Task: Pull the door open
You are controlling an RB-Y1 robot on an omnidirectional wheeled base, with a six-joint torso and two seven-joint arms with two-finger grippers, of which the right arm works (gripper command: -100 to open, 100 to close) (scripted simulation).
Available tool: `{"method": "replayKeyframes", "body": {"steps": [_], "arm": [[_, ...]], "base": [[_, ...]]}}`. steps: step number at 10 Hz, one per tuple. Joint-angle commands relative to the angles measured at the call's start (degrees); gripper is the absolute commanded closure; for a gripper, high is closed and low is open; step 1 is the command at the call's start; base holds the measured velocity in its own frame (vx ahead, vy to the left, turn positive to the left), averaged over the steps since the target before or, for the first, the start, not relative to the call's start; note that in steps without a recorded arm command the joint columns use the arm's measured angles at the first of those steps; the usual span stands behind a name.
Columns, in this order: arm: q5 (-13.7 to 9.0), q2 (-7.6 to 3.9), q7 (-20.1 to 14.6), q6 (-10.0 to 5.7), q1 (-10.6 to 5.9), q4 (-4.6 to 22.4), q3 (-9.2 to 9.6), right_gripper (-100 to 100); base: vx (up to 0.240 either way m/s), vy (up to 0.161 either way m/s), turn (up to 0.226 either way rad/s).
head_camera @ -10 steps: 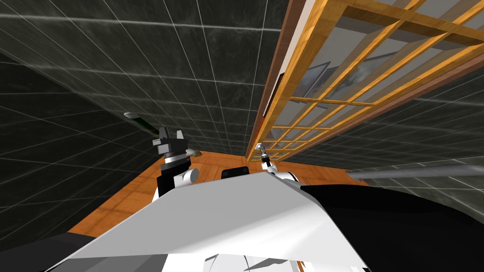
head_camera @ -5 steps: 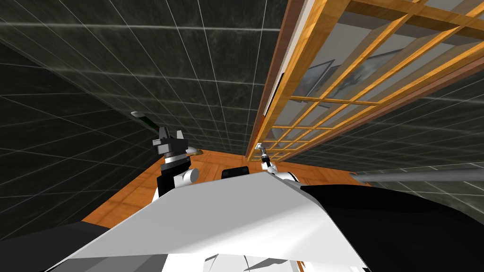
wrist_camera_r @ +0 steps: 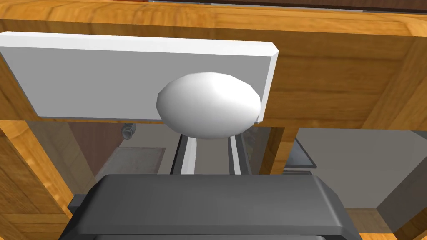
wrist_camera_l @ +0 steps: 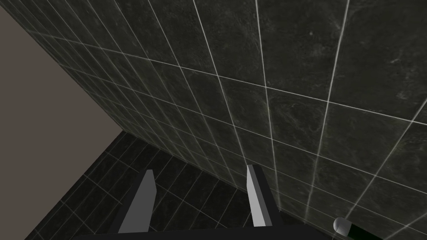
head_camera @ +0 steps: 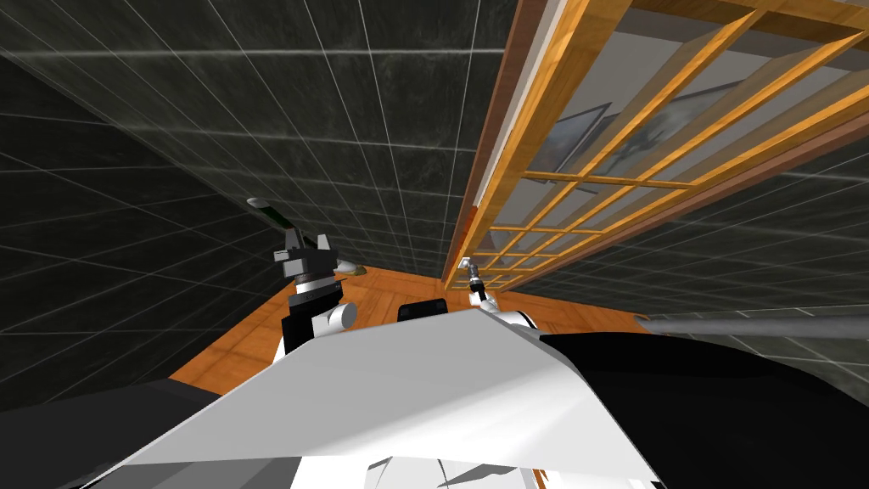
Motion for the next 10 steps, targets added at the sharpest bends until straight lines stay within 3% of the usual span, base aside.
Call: {"method": "replayKeyframes", "body": {"steps": [1,2,5,7,8,10], "arm": [[-0.74,0.65,-2.86,-0.63,-0.91,0.72,0.99,100],[-0.74,0.65,-3.04,-0.63,-0.91,0.72,0.99,100],[-2.52,0.62,-7.84,-0.28,-0.79,0.37,1.84,100],[-2.52,0.62,-7.84,-0.28,-0.79,0.37,1.84,100],[-3.41,0.23,-9.78,1.09,-0.03,-0.3,1.51,-100],[-4.19,0.49,-12.43,1.22,-0.16,-0.37,1.73,-100]], "base": [[-0.043,-0.017,0.07],[-0.033,-0.016,0.033],[-0.044,-0.022,0.066],[-0.016,-0.003,0.0],[-0.026,-0.015,0.012],[-0.045,-0.018,0.019]]}}
